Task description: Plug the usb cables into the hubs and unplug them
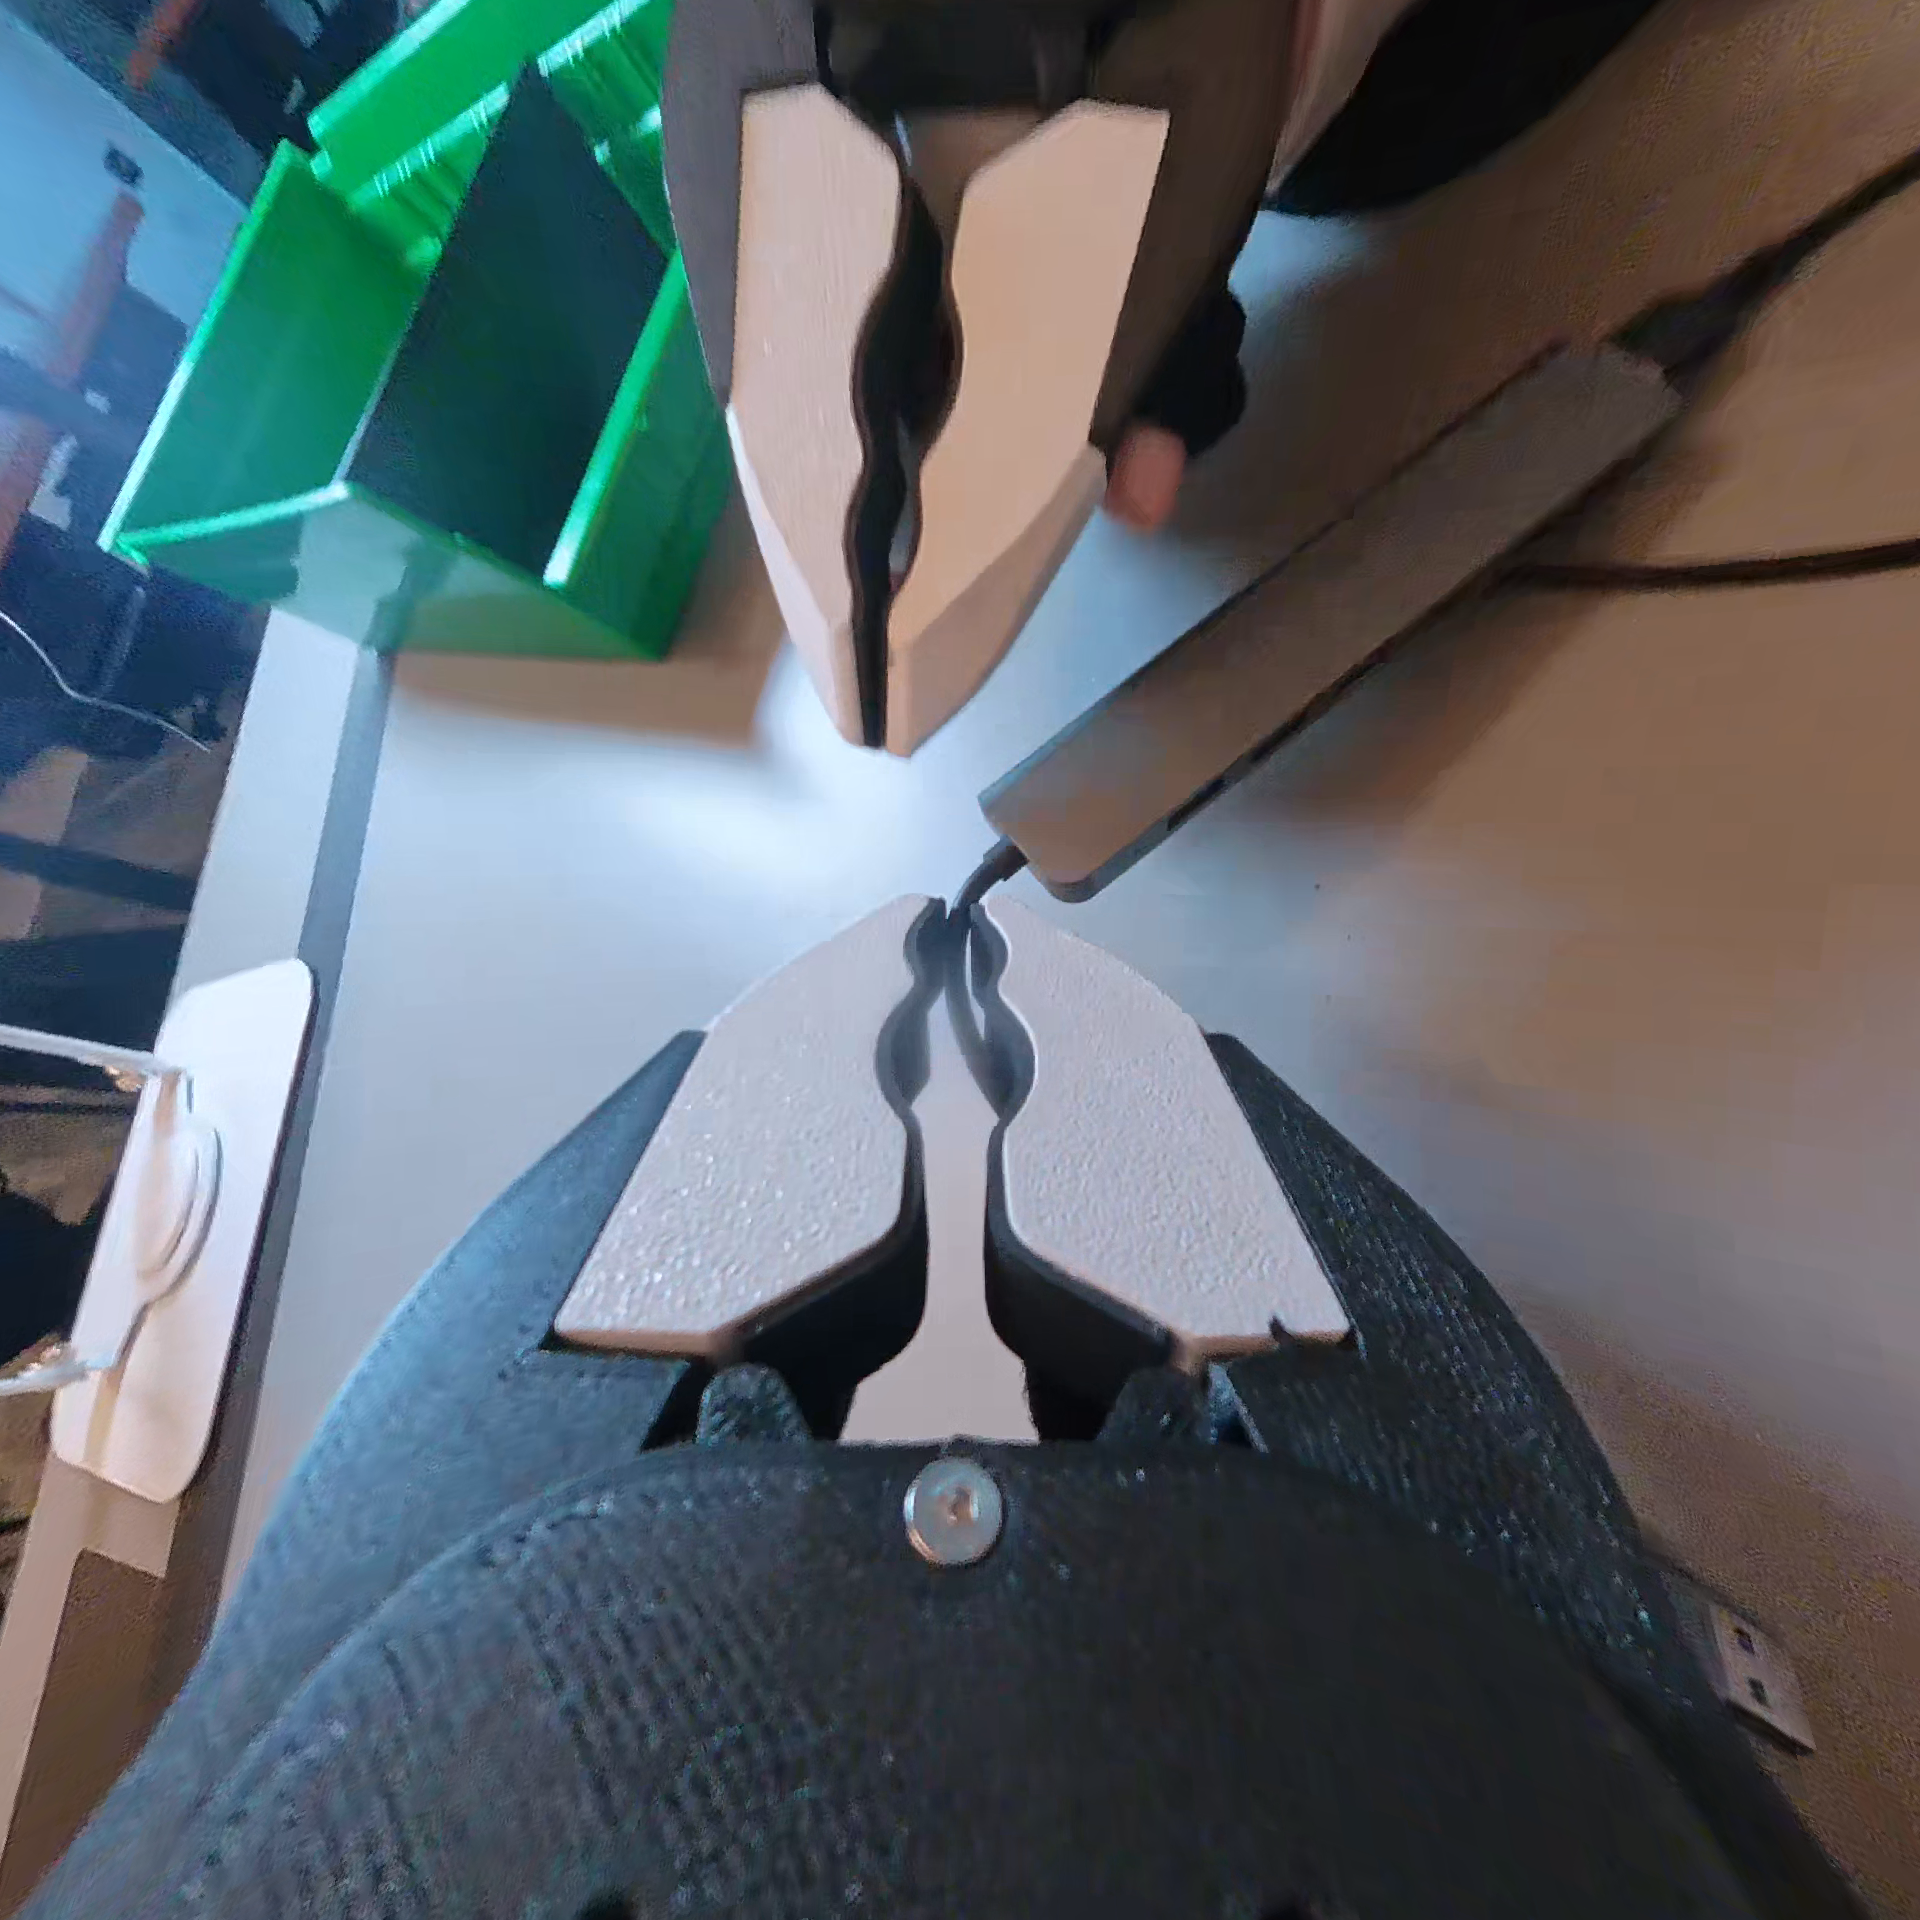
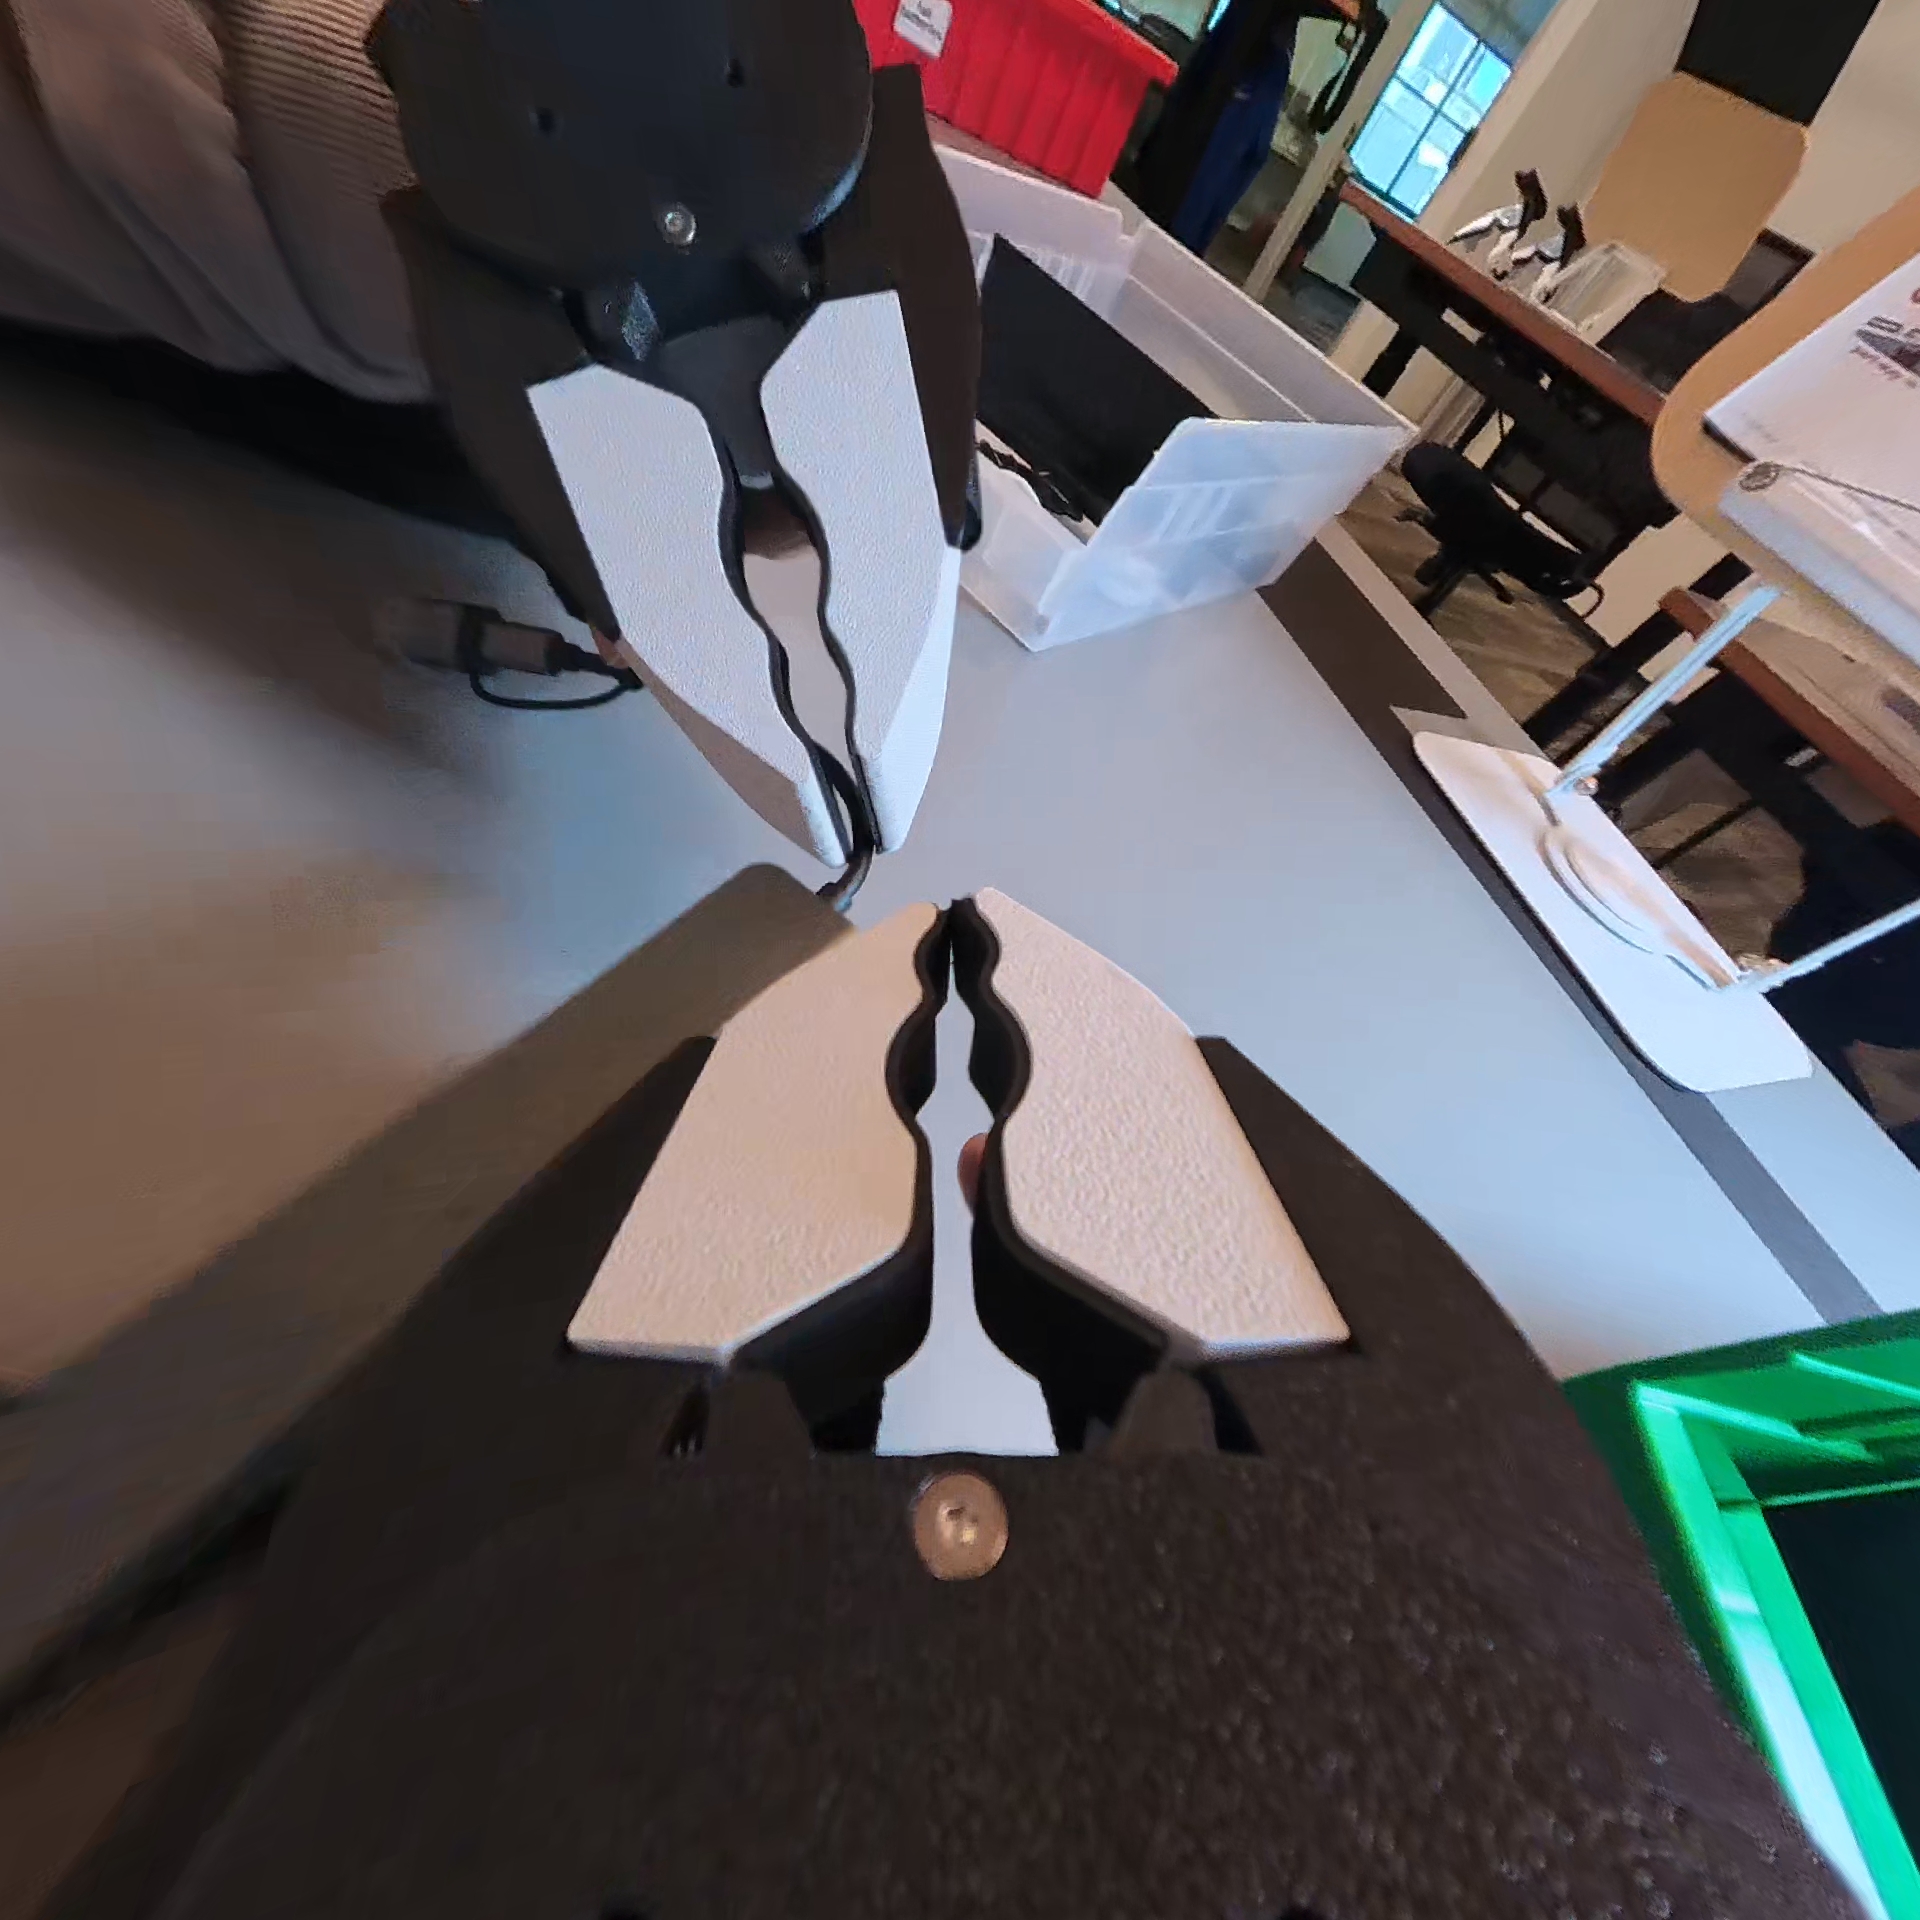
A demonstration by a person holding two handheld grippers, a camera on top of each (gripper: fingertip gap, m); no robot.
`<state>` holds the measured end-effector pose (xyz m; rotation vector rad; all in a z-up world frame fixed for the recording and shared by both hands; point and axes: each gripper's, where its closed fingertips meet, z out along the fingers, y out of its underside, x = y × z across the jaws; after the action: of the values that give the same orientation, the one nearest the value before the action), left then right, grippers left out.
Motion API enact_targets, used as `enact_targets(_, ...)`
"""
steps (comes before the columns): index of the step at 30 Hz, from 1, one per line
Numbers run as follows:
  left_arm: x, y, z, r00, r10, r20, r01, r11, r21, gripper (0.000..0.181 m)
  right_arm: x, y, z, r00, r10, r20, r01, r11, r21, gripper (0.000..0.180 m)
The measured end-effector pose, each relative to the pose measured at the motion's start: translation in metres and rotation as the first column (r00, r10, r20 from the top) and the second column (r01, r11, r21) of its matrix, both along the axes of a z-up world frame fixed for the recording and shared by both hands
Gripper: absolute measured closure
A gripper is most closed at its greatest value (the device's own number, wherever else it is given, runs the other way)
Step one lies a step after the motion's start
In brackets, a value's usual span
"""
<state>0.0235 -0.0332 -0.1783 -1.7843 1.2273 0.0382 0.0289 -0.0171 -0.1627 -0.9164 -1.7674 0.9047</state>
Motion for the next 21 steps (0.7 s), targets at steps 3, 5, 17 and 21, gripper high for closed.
enact_targets(3,-0.007,0.001,0.002,0.998,0.031,0.049,-0.030,0.999,-0.023,0.176,0.002,0.009,0.001,1.000,-0.020,-0.003,0.020,1.000,0.009,0.177)
enact_targets(5,-0.010,0.002,0.009,0.995,0.041,0.087,-0.039,0.999,-0.021,0.176,0.005,0.017,-0.001,1.000,-0.031,0.002,0.031,0.997,0.070,0.171)
enact_targets(17,-0.042,0.011,0.058,0.645,0.215,0.733,-0.024,0.965,-0.262,0.177,0.008,0.019,0.000,0.993,0.027,-0.115,0.050,0.784,0.618,0.123)
enact_targets(21,-0.055,0.019,0.057,0.429,0.329,0.841,0.019,0.928,-0.373,0.181,0.004,0.001,-0.007,0.988,0.092,-0.122,0.032,0.657,0.753,0.110)
